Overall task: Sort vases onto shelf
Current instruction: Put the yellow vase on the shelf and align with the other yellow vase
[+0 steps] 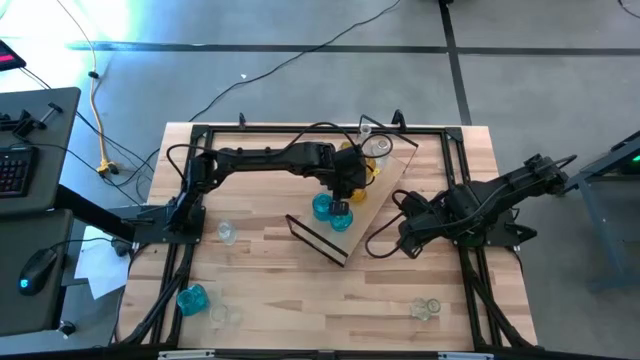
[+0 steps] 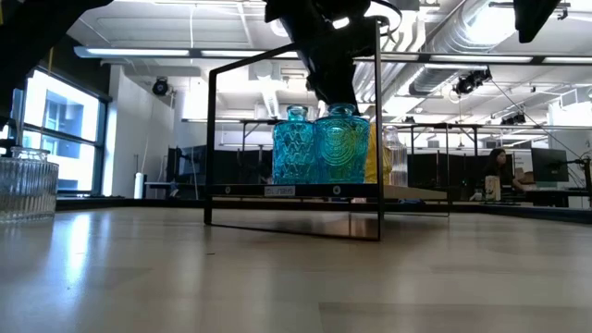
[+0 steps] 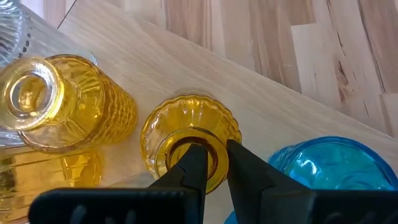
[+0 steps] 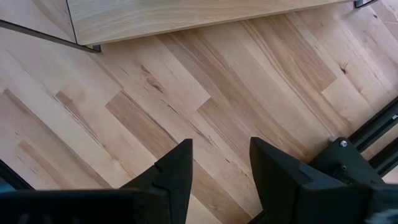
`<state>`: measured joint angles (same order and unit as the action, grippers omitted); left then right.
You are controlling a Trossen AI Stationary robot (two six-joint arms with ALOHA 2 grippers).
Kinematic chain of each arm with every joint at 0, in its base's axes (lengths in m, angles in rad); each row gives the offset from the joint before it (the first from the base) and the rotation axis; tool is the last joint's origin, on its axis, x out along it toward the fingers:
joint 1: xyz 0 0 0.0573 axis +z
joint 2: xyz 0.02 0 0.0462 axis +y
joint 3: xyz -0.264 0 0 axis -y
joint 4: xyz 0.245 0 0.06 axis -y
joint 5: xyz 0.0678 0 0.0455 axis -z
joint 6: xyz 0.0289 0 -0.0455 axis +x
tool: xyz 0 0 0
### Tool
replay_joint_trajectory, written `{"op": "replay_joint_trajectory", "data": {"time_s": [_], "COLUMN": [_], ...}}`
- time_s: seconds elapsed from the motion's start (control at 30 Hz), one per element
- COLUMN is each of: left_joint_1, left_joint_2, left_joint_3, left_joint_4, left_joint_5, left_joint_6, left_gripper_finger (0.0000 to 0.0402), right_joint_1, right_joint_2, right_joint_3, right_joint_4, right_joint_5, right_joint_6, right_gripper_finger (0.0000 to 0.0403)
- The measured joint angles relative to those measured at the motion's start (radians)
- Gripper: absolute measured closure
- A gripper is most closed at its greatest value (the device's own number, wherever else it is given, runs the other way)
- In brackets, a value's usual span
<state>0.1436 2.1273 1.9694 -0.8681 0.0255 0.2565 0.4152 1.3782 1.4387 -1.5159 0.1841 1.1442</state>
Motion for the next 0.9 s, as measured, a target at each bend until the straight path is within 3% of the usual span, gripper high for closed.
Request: {"op": "replay_joint_trajectory", "data": {"time_s": [0.3,0.9], "left_joint_1": [0.0,0.0], "left_joint_2": [0.0,-0.002], "left_joint_3": [0.0,0.0], "left_joint_4": [-0.001,0.015], "left_joint_5": [0.048,0.049], "left_joint_6": [-0.001,0.0], "left_gripper_finger": [0.0338,0.0318], "right_joint_1": [0.0,0.0], "right_joint_2": [0.0,0.0], "right_joint_3": [0.0,0.0], "right_joint_4": [0.002,0.002], "right_joint_5": [0.0,0.0], "right_joint_6": [0.0,0.0], "right_gripper_finger": [0.0263,0.0263]}}
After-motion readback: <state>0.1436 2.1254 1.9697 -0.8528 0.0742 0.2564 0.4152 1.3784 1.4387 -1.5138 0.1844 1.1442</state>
